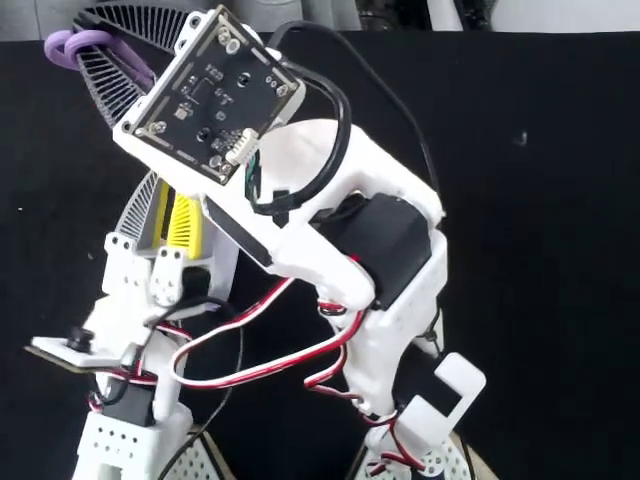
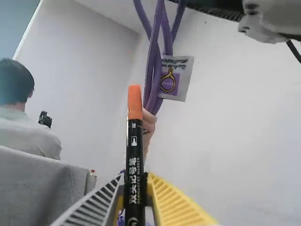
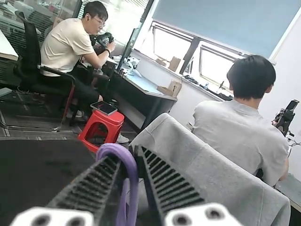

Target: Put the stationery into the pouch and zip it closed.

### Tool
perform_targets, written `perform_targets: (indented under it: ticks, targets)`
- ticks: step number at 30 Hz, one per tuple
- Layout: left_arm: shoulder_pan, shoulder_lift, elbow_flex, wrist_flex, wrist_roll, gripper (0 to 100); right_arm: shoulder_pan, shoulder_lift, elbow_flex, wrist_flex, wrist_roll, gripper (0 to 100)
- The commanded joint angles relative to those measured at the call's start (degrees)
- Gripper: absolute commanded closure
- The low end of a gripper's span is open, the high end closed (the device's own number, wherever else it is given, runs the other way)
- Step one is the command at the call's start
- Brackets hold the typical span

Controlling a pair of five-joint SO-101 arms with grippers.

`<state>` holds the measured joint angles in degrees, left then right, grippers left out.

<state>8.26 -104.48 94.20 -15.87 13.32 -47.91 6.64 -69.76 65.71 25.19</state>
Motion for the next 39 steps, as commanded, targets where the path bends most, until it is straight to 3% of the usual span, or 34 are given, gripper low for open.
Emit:
perform_targets:
  ticks: [1,6,11,17,24,27,32,36,39]
  targets:
    - [0.9,0.0,1.4,-0.8,-7.7,97,-0.3,-0.2,-0.7,-1.5,0.5,98.6]
    - [0.8,0.0,2.6,-0.6,-11.3,94,0.1,-0.1,-0.4,-1.5,0.5,98.6]
    - [0.8,0.0,2.9,-0.3,-10.9,78,1.2,-0.1,-0.6,-1.5,0.5,98.6]
    - [0.0,0.0,2.9,4.8,-9.0,77,1.2,-0.1,-0.3,-1.4,0.5,98.6]
    - [-10.3,0.0,-1.8,5.3,-7.4,77,2.2,-0.1,-0.5,-1.6,2.9,98.6]
    - [-18.6,0.0,-4.8,5.3,0.6,78,3.8,-0.4,-0.7,-1.6,4.0,98.6]
    - [-35.2,0.1,-4.3,6.1,22.2,78,7.9,-0.6,-0.7,-1.2,4.0,98.6]
    - [-45.6,0.1,-3.9,14.3,38.2,78,12.1,-0.3,-0.2,1.2,4.0,98.6]
    - [-48.3,0.0,-4.8,22.5,43.5,78,16.2,-0.5,-0.7,4.8,4.0,98.6]
